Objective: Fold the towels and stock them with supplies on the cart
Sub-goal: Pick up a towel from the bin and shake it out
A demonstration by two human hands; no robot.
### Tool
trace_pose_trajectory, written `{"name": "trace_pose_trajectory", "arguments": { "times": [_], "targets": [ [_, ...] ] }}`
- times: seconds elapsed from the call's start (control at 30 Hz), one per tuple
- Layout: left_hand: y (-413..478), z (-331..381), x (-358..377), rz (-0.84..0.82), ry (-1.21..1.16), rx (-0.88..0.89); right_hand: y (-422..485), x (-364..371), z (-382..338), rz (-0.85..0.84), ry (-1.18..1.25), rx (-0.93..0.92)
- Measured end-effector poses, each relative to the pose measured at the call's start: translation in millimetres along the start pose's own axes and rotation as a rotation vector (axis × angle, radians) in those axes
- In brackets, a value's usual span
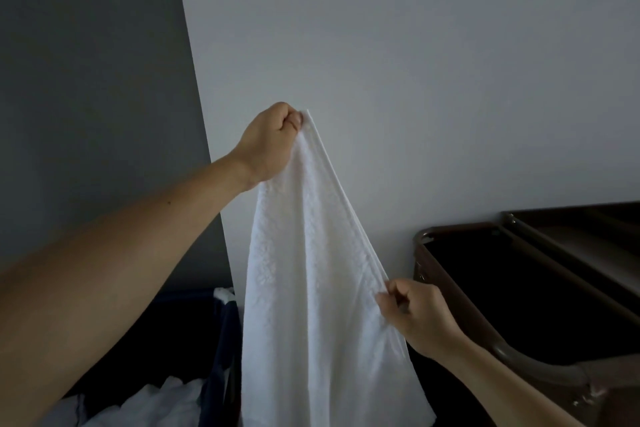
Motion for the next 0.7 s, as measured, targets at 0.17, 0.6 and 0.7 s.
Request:
{"name": "trace_pose_trajectory", "arguments": {
  "times": [0.17, 0.6, 0.7],
  "targets": [
    [4.1, -2.3, 0.4, 0.016, 0.025, 0.017, -6.2, -2.6, 12.2, 0.082, -0.001, 0.089],
    [17.1, -42.1, -15.6, 0.165, 0.142, -0.087, -19.0, 3.0, 12.7, 0.113, -0.155, 0.126],
    [17.6, -55.3, -19.4, 0.193, 0.179, -0.143, -20.5, 1.1, 9.9, 0.119, -0.165, 0.130]
  ]
}}
Point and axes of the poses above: each hand's wrist, its own y-axis towards the middle knuckle, its own x-axis out of the palm, z = x × y, the point moved 5 cm from there along y, towards the middle knuckle, and after that the axes turned 9 degrees about -x, right-handed, at the moved point
